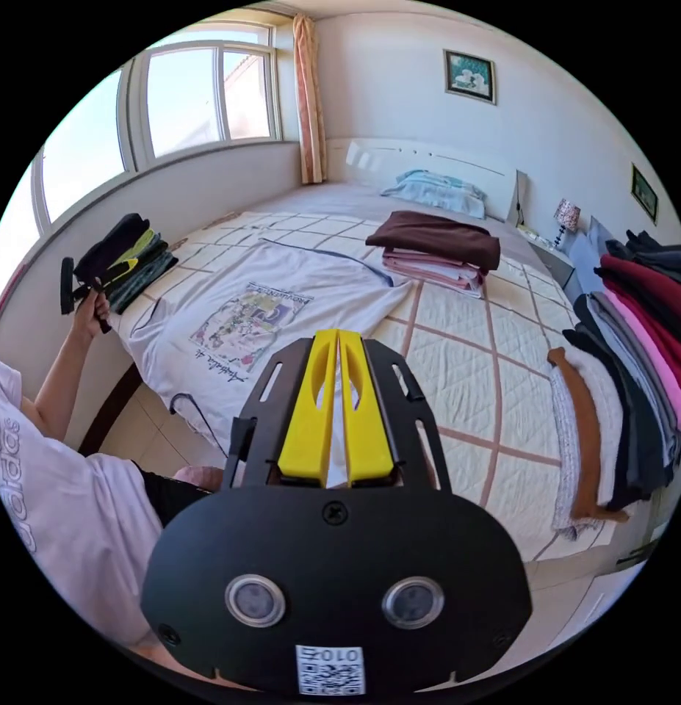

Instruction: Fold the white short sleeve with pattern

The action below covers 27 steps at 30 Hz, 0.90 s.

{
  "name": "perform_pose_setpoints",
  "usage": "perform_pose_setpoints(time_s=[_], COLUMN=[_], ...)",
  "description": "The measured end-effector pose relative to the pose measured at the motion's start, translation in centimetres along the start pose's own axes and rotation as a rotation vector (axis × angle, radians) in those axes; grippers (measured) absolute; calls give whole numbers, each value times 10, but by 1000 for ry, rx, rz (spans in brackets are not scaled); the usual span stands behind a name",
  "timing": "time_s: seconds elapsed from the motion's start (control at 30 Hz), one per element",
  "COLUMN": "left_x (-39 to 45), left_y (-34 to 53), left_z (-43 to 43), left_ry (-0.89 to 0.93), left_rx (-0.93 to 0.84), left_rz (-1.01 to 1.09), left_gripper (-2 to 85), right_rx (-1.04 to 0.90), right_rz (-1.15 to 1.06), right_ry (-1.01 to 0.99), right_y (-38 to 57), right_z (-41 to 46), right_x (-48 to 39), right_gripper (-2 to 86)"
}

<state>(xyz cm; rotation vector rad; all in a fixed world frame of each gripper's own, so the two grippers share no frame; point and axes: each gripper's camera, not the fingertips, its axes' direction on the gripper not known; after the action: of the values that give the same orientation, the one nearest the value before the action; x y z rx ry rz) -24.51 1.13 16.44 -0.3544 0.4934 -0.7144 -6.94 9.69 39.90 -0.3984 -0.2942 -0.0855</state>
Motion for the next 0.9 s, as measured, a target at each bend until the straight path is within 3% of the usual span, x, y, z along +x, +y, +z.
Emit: perform_pose_setpoints(time_s=[0.2, 0.3, 0.57, 0.73, 0.83, 0.9], left_x=[-57, -77, -88, -50, 11, 95], left_y=[116, 150, 179, 165, 141, 130], left_z=[-14, -13, 15, 8, 11, 19], left_ry=[-87, 34, 167, 39, -65, -181], left_rx=[-139, -124, -146, -152, -197, -243], left_rz=[-261, -431, -538, -370, -78, 290], left_gripper=[99, 102, 47, 9, 4, 1], right_rx=[33, 39, 50, 29, 18, 8], right_rz=[-1, -35, -79, -82, -79, -82], right_ry=[-41, -51, -44, -16, -25, -34], right_y=[45, 42, 48, 57, 57, 55], right_z=[-23, -33, -44, -49, -47, -45], right_x=[-43, -58, -90, -97, -98, -100], right_gripper=[23, 22, 22, 23, 23, 23])
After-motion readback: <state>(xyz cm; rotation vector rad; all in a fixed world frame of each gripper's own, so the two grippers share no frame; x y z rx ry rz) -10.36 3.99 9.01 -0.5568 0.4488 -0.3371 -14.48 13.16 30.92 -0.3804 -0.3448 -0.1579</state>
